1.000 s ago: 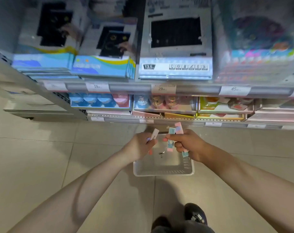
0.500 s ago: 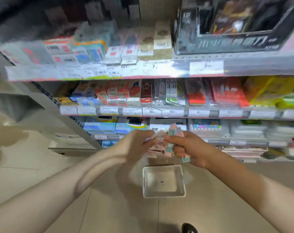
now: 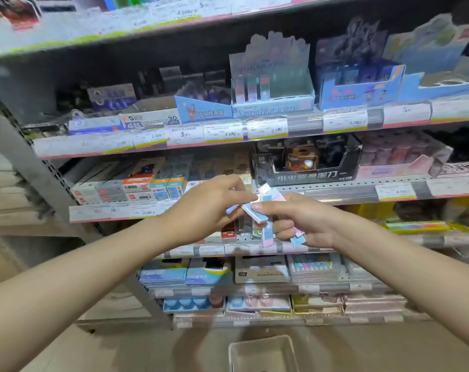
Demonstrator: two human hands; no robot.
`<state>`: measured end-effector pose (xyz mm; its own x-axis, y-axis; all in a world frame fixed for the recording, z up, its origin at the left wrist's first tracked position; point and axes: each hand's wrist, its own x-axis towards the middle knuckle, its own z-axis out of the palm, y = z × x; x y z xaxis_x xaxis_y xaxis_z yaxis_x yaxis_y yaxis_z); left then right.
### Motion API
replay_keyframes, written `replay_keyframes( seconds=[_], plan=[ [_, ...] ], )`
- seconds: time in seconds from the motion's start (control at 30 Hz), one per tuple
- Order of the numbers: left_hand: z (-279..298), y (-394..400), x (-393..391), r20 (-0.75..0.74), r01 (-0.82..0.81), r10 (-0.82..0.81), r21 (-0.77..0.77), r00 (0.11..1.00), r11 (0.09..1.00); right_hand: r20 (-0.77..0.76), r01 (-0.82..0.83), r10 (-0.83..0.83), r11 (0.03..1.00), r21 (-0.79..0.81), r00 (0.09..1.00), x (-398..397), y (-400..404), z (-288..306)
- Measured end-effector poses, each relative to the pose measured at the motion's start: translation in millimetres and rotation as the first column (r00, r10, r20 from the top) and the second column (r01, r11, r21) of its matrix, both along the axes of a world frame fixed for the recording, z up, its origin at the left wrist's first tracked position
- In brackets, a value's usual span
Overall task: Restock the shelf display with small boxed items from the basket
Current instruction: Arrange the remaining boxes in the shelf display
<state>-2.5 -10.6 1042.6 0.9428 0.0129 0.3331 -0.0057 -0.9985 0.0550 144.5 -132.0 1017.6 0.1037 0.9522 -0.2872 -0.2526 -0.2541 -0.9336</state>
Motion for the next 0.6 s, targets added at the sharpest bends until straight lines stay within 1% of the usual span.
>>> replay_keyframes(
  seconds=[0.07, 0.13, 0.2, 0.23, 0.27, 0.3, 0.33, 0.37, 0.4, 0.43, 0.47, 0.6],
  plan=[
    [14, -5, 1, 0.006, 0.024, -0.024, 0.019, 1.000, 1.000, -0.008, -0.014, 0.015, 0.999, 0.050, 1.000, -1, -5, 13],
    [22, -7, 2, 0.001, 0.032, -0.032, -0.003, 0.999, 0.999, 0.024, -0.006, 0.003, 0.995, 0.103, 1.000, -2, -10, 21],
    [27, -9, 3, 0.017, -0.002, 0.004, -0.096, 1.000, 0.995, 0.054, 0.011, -0.020, 0.987, 0.158, 0.998, -3, -15, 25],
    [30, -10, 4, 0.038, -0.027, 0.035, -0.189, 0.999, 0.982, 0.076, 0.032, -0.047, 0.981, 0.193, 0.996, -4, -17, 27],
    [34, -12, 5, 0.055, -0.055, 0.077, -0.322, 0.995, 0.945, 0.105, 0.058, -0.085, 0.971, 0.233, 0.991, -3, -18, 28],
    [37, -15, 7, 0.049, -0.088, 0.128, -0.489, 0.991, 0.868, 0.148, 0.089, -0.133, 0.959, 0.269, 0.980, -3, -19, 29],
    [40, -16, 9, 0.019, -0.111, 0.164, -0.661, 0.986, 0.742, 0.198, 0.119, -0.186, 0.944, 0.306, 0.962, -2, -19, 29],
    [44, -16, 11, -0.017, -0.120, 0.178, -0.798, 0.984, 0.590, 0.242, 0.153, -0.242, 0.930, 0.335, 0.940, -2, -19, 30],
    [47, -16, 14, -0.044, -0.126, 0.188, -0.884, 0.981, 0.450, 0.272, 0.179, -0.286, 0.916, 0.359, 0.919, 1, -18, 29],
    [49, -16, 18, -0.058, -0.129, 0.196, -0.921, 0.979, 0.369, 0.284, 0.196, -0.313, 0.906, 0.374, 0.906, 3, -17, 29],
    [50, -15, 23, -0.068, -0.137, 0.205, -0.927, 0.977, 0.348, 0.292, 0.198, -0.325, 0.899, 0.391, 0.899, 6, -14, 29],
    [51, -3, 42, -0.087, -0.177, 0.248, -0.911, 0.965, 0.372, 0.402, 0.130, -0.305, 0.904, 0.407, 0.864, 22, -5, 32]
  ],
)
